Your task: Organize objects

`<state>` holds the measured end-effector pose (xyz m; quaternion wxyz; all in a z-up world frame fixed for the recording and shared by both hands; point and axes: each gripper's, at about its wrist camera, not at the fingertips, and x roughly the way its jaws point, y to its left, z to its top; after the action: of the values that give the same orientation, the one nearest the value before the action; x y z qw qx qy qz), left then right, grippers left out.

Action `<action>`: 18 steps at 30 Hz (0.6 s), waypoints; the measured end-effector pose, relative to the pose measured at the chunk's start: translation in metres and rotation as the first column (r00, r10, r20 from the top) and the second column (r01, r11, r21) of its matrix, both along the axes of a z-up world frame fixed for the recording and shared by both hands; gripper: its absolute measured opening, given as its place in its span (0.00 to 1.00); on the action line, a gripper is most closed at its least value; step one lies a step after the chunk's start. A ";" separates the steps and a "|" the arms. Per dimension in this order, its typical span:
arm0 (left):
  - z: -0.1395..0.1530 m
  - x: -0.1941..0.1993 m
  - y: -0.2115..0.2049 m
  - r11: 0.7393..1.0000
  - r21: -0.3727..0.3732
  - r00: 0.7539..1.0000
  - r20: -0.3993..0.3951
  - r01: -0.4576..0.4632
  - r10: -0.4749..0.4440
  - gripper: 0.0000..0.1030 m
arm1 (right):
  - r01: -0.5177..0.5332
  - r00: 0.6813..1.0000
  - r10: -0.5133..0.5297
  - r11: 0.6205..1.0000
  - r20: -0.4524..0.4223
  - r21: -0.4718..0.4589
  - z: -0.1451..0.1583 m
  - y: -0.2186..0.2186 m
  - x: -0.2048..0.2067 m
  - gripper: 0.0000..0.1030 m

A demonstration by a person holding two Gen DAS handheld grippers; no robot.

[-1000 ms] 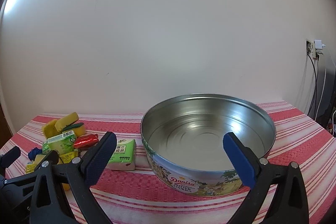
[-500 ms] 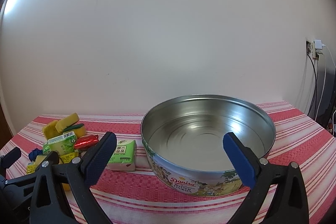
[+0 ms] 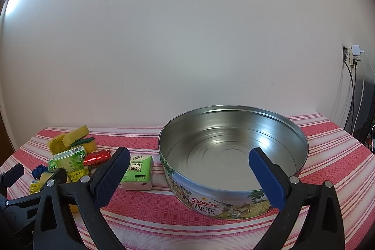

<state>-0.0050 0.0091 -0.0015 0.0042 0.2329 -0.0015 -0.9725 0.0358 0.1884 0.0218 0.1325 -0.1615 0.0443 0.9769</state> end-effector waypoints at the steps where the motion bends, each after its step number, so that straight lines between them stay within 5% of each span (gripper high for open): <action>1: 0.000 0.000 0.000 1.000 0.000 1.000 0.000 0.000 0.000 1.00 | -0.001 1.000 0.001 1.000 0.001 0.000 0.000 0.000 0.000 1.00; 18: -0.001 0.021 -0.053 1.000 -0.021 0.999 0.026 -0.024 0.024 1.00 | -0.089 0.995 0.089 0.996 0.032 -0.025 -0.004 -0.007 -0.003 0.99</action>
<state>0.0164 -0.0439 -0.0028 0.0182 0.2455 -0.0086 -0.9692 0.0327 0.1814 0.0181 0.0876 -0.1809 0.0462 0.9785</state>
